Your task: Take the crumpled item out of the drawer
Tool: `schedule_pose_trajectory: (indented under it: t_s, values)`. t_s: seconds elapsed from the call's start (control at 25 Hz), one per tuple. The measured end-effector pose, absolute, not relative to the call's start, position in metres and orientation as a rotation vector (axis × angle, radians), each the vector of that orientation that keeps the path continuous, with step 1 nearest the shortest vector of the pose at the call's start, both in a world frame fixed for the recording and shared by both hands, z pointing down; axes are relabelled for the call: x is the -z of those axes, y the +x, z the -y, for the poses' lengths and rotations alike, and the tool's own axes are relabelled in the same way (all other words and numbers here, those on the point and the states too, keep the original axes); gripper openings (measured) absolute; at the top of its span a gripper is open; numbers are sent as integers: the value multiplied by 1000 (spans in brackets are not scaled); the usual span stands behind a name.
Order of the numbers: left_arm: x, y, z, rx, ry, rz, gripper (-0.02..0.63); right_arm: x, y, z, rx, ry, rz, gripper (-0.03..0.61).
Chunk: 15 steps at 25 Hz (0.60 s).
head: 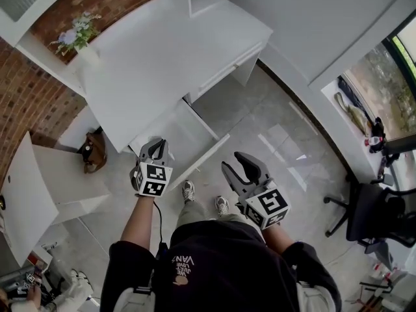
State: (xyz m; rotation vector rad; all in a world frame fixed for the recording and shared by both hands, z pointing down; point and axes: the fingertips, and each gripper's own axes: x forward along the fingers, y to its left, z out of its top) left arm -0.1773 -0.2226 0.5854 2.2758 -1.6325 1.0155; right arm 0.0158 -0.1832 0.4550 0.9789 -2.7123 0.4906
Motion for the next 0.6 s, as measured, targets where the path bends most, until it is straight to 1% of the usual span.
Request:
schedule_pose_trajectory:
  t_s: [0.6]
  values:
    - [-469, -111, 137, -784, 2245, 1963, 12, -433, 65, 150, -433, 781, 2844, 160]
